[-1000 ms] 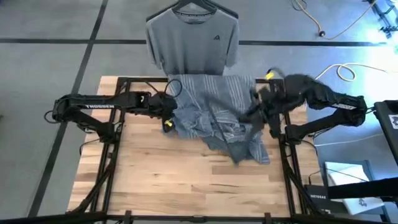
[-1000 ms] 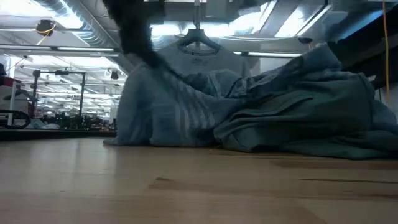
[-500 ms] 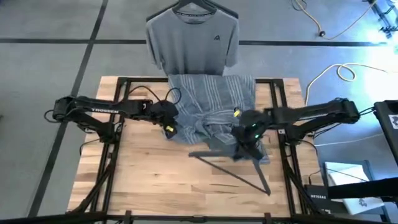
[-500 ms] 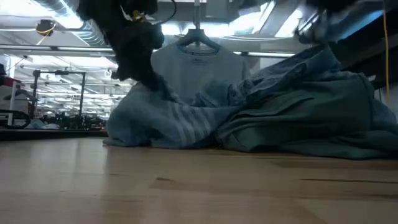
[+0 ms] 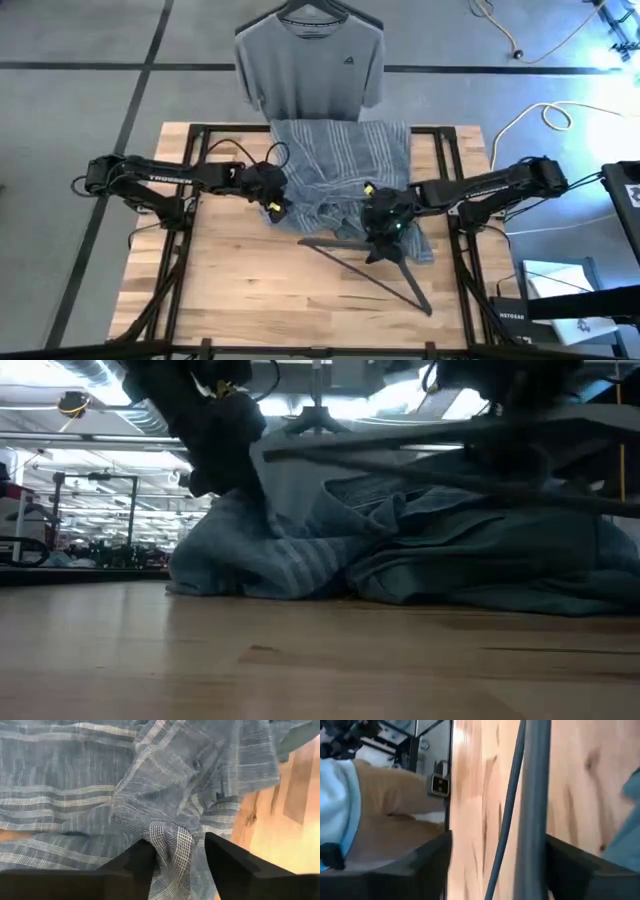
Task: Unhang clothes
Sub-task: Remove the polo shirt from the hanger
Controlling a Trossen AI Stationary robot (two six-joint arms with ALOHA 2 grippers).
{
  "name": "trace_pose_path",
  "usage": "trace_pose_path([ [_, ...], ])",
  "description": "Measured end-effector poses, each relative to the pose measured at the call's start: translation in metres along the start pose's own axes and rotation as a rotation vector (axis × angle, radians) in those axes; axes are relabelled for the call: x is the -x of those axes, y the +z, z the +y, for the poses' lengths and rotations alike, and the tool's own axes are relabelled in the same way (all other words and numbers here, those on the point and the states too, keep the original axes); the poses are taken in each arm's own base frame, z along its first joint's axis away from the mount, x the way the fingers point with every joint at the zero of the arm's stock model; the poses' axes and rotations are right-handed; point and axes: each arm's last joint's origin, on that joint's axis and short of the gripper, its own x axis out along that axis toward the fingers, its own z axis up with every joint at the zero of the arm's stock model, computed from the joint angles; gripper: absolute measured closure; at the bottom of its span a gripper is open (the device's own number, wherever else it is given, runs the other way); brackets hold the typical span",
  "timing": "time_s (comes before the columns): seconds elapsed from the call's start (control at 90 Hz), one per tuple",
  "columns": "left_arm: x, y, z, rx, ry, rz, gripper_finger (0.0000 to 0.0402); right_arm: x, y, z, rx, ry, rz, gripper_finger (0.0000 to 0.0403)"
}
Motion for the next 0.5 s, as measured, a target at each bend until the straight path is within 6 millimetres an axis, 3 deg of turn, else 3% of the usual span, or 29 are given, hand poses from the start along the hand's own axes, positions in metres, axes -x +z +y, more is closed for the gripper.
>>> trace_pose_path([
  [0.122,0.000,0.001,0.005,0.042,0.015,0.005,0.0239,0.011,0.009,0.012,0.018,0.013,-0.022,0.0100],
  [0.5,0.000,0.003,0.008,0.053,0.016,-0.009,0.0238,0.017,0.012,0.014,0.018,-0.120,-0.032,0.0098],
])
